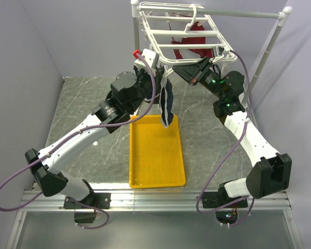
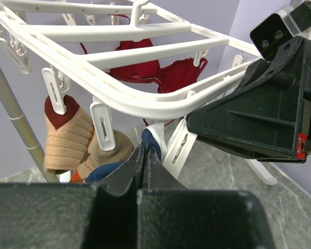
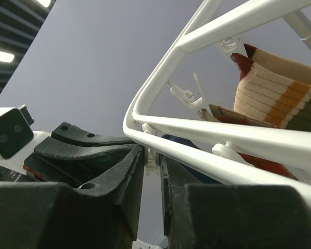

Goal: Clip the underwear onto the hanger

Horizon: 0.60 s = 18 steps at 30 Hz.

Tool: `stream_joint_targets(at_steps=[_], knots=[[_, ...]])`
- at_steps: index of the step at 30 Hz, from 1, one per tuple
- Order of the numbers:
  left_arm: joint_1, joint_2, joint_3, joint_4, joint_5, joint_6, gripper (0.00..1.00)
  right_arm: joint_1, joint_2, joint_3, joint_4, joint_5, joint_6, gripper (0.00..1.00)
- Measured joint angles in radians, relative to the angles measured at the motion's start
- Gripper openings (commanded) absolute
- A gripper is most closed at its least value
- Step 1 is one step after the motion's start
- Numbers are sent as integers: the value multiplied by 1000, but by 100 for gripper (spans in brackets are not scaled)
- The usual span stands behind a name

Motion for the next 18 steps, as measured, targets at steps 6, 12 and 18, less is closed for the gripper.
stream_joint_targets(at_steps=[6, 12, 18], knots=[[3, -1, -2, -3, 6, 0, 0, 0, 0, 0, -5, -1, -1, 37], [10, -6, -13, -14, 11, 0, 0, 0, 0, 0, -6, -2, -3, 51], [15, -6, -19, -24, 14, -1, 0, 1, 0, 1, -6, -4, 1, 70]])
